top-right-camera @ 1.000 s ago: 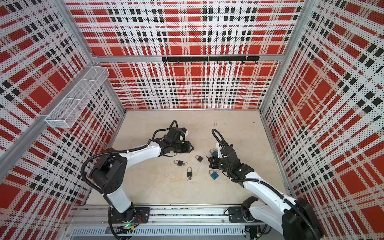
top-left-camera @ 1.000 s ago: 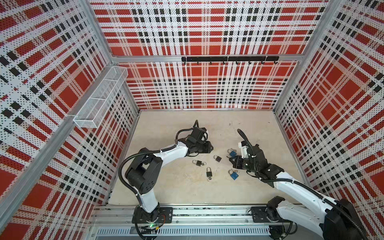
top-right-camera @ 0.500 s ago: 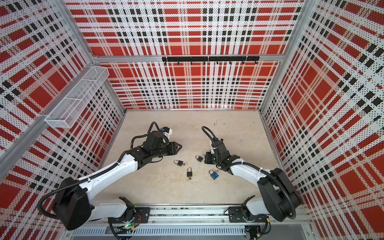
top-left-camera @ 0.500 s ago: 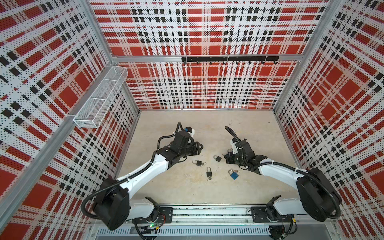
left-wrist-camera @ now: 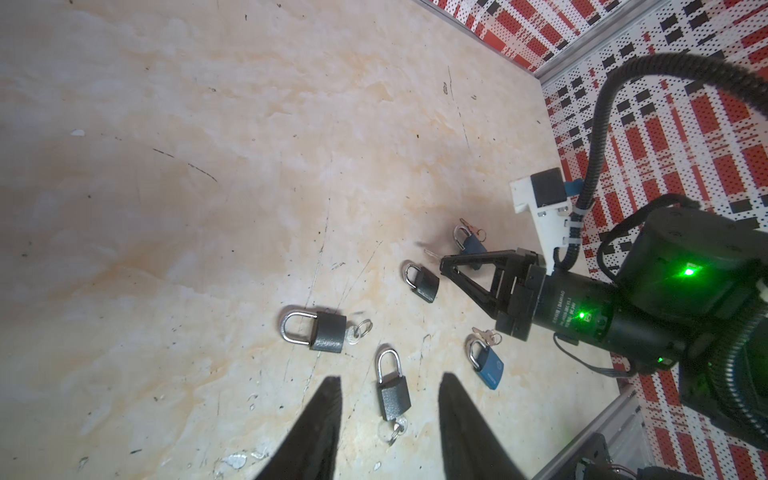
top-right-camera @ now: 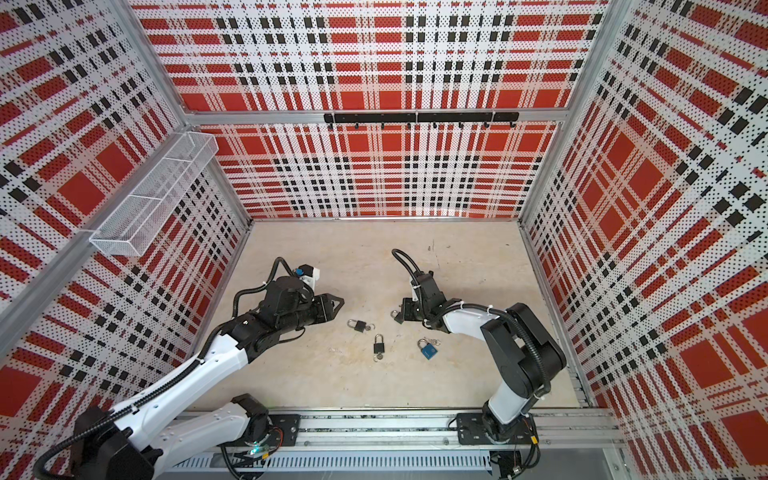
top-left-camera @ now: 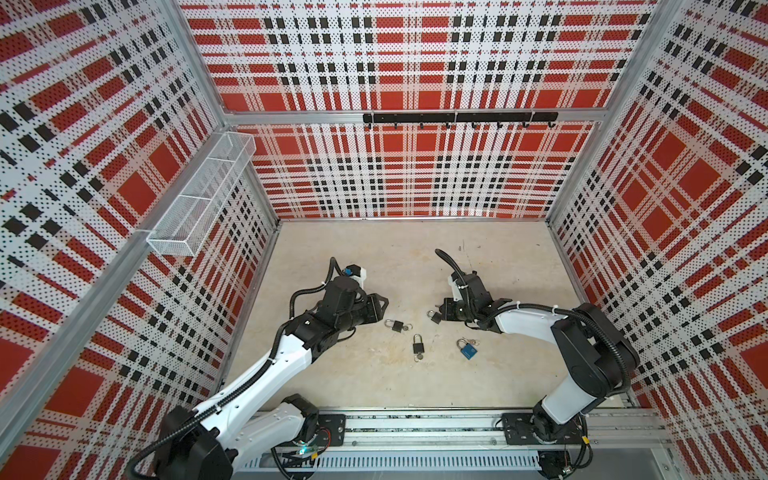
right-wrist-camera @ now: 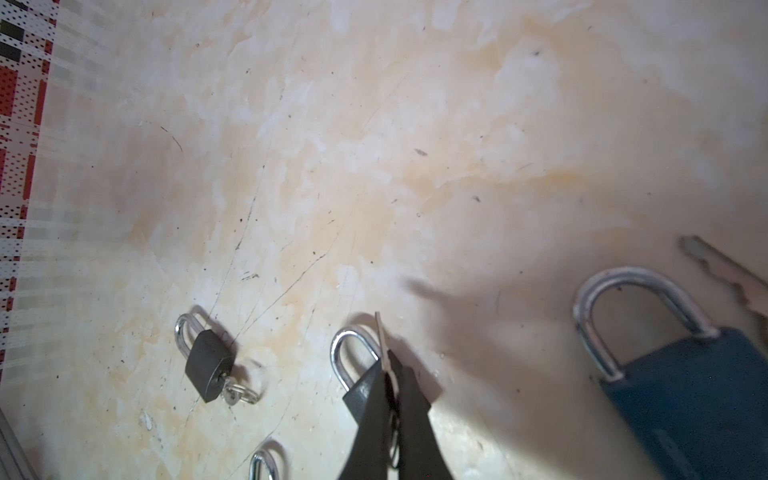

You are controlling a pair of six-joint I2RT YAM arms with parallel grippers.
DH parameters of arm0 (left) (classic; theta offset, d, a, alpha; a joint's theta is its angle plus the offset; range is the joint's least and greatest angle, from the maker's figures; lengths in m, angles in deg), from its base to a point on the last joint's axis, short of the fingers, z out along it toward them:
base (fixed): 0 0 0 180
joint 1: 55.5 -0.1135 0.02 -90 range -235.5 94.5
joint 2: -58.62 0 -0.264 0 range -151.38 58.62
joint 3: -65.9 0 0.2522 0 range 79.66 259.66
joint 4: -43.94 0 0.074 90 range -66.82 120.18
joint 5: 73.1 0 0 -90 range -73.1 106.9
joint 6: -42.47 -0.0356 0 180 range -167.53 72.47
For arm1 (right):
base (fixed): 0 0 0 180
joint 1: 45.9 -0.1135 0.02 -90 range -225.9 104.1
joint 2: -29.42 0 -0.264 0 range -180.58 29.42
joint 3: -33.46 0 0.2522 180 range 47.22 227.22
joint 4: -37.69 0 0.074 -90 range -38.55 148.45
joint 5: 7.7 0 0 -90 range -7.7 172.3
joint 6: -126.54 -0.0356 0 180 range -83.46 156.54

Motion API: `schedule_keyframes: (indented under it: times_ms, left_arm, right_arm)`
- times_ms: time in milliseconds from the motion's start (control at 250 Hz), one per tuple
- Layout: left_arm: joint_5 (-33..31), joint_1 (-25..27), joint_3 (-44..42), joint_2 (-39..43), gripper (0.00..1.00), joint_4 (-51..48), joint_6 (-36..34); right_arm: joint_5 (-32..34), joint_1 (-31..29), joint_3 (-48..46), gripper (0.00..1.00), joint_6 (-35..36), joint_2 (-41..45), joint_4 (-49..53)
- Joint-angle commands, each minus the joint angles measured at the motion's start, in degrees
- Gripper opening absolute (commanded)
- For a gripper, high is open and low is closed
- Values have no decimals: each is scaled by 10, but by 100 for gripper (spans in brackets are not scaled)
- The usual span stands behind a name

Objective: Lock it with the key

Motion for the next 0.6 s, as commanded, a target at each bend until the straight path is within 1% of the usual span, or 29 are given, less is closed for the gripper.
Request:
schedule_keyframes:
  times_ms: [0,160,228,420,596]
  left_arm:
    - [-7,-9,-7,11,42,-8,4]
    - [-2,-12,-5,5,42,-6,4]
    - [-2,-13,-5,4,42,-6,5]
    - [-1,-15,-7,5,42,-5,5]
    - [1,-16,-8,4,42,0,6]
  right_arm:
    - [1,-2,14,7,5,-18,-22]
    - [2,-2,18,12,3,-31,-21]
    - [5,-1,20,17,6,-32,-17]
    - [15,-1,22,26,9,-28,-3]
    - [20,-2,22,28,13,-11,11]
